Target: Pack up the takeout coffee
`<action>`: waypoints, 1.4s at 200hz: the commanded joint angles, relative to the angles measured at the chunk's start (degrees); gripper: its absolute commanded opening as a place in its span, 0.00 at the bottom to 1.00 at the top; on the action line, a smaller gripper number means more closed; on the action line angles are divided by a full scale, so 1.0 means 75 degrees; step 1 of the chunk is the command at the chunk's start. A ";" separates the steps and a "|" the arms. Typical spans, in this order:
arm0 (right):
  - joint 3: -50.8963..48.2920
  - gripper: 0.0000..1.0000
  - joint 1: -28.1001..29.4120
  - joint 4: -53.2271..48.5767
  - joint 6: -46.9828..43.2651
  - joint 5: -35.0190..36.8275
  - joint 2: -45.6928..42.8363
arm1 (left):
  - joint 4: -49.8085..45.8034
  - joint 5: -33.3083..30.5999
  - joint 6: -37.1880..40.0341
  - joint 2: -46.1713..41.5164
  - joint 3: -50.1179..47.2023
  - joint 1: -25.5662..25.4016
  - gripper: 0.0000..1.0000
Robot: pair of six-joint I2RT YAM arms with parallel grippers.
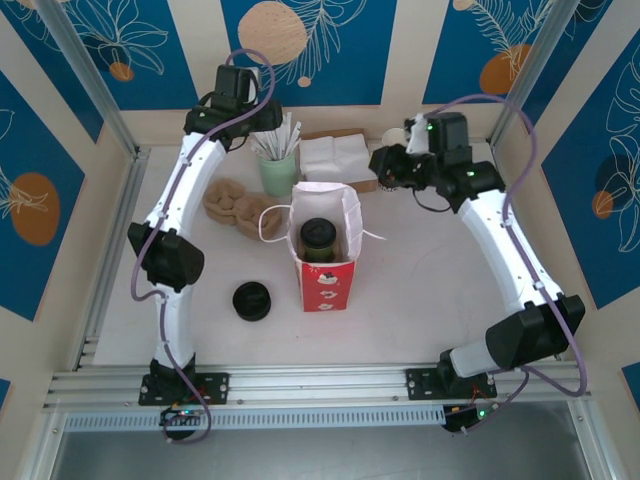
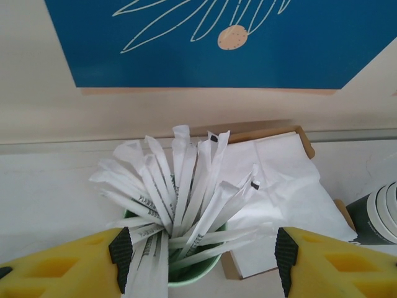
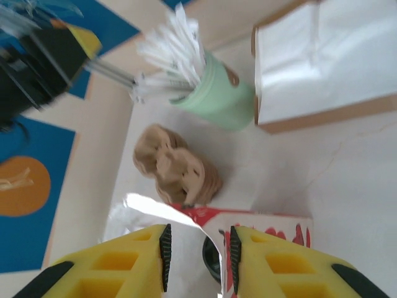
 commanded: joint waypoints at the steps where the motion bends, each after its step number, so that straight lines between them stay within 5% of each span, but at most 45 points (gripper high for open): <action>1: 0.0363 0.34 -0.0228 -0.0526 0.0186 -0.0317 -0.0223 | 0.0372 0.0405 0.0075 0.0268 0.0064 -0.0044 0.64; 37: 0.0555 0.34 -0.0341 -0.0729 0.0264 -0.0653 -0.0457 | 0.0355 0.0467 0.0051 0.0547 0.0123 -0.0050 0.64; 84: 0.0007 0.35 -0.0265 -0.0762 0.0356 0.0024 -0.1104 | 0.0620 0.0351 0.0266 0.1015 0.0297 -0.0072 0.64; 212: -0.0650 0.35 -0.0306 -0.0710 0.0236 0.0205 -0.1555 | 0.1005 0.0457 0.0350 0.2020 0.1139 -0.0185 0.49; 280: -0.0696 0.35 -0.0437 -0.0713 0.0186 0.0054 -0.1555 | 0.0984 0.0226 0.0533 0.1900 0.1137 -0.0274 0.26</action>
